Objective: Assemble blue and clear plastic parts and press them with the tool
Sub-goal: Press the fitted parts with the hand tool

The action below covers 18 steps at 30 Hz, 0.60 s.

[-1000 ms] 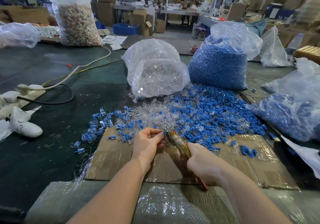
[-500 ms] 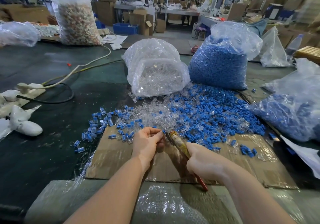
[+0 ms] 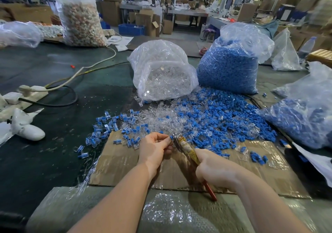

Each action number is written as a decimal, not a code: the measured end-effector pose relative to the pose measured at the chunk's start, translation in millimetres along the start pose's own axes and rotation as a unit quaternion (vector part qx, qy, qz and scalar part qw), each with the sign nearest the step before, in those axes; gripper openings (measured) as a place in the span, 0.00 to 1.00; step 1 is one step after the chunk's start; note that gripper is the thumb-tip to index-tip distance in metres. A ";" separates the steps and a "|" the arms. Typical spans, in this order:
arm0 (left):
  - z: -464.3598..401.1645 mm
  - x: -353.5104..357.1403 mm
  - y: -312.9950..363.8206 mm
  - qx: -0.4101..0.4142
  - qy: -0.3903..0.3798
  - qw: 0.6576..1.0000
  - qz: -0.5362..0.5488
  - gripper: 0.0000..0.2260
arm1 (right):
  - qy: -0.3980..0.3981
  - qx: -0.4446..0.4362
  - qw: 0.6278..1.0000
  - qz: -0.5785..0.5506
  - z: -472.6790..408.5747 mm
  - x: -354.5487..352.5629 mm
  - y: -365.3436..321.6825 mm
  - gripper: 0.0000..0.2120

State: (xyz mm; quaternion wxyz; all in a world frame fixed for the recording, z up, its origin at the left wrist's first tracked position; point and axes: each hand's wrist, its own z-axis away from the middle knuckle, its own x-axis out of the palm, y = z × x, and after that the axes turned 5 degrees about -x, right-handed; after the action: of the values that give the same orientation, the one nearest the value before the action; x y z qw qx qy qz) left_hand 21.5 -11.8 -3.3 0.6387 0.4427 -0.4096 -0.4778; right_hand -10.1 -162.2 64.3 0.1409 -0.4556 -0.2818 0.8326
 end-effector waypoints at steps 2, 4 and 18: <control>-0.1 0.6 1.0 -0.002 0.003 1.000 -0.002 0.02 | 0.005 -0.005 1.000 0.018 0.9 0.2 -2.4 0.15; 0.2 1.3 2.0 -0.003 0.006 1.000 -0.008 0.03 | 0.006 -0.004 1.000 0.029 2.0 -0.8 -3.2 0.17; 4.7 1.3 4.3 0.000 -0.003 1.000 -0.008 0.05 | 0.063 0.007 0.997 0.050 -3.7 13.3 0.3 0.20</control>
State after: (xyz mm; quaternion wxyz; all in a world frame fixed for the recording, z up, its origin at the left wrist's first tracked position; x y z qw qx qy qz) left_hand 18.4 -13.2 2.2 0.6338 0.4443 -0.4082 -0.4841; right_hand -14.3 -154.6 53.5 0.1199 -0.5195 -0.2430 0.8103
